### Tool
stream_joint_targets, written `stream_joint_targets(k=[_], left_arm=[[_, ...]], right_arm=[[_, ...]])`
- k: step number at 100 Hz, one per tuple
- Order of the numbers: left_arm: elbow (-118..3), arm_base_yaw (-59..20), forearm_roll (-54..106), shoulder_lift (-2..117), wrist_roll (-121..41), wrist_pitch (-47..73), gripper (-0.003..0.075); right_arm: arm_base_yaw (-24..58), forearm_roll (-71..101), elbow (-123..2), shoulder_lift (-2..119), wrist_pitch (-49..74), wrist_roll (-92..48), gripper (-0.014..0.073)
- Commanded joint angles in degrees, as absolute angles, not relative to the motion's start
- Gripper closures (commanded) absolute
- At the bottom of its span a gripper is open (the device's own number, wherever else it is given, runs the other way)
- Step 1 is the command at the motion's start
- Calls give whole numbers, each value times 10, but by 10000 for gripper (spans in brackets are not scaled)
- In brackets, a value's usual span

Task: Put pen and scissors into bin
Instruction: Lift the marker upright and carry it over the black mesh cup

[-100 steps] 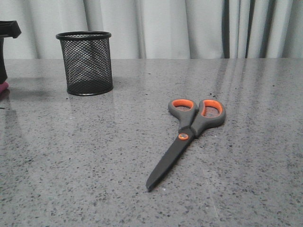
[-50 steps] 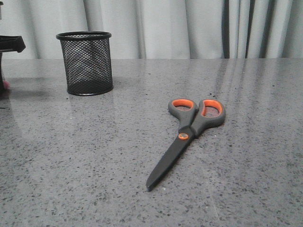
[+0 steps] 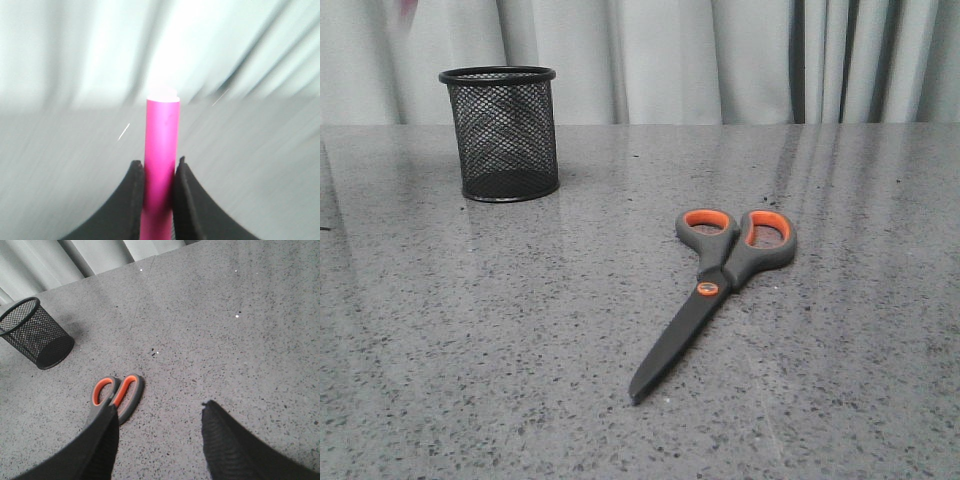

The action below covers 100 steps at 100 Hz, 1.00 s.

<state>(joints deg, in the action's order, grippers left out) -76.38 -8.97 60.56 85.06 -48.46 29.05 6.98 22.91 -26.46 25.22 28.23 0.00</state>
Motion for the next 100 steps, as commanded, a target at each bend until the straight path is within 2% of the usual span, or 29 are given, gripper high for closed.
stream_joint_targets(k=[1,11,34,52,88,95,100], left_arm=[[-780,-113,802,825,-668,264,739],[-772,-142,868,835,-761,255,739],[-724,-151,892,870,-805,242,739],[-673,-151,1057,887,-967,256,739],[-645,-151,1060,893,-1029,268,737],[-645,-151,1060,893,-1032,269,708],[-645,-151,1060,892,-1032,269,648]], right_arm=[[71,238,-286,260,226,-9,253],[71,238,-286,261,219,-9,253],[71,238,-286,261,220,-9,253],[71,238,-286,261,220,-9,253],[71,238,-286,261,220,-9,253],[71,238,-286,261,220,-9,253],[71,238,-286,261,220,-9,253]])
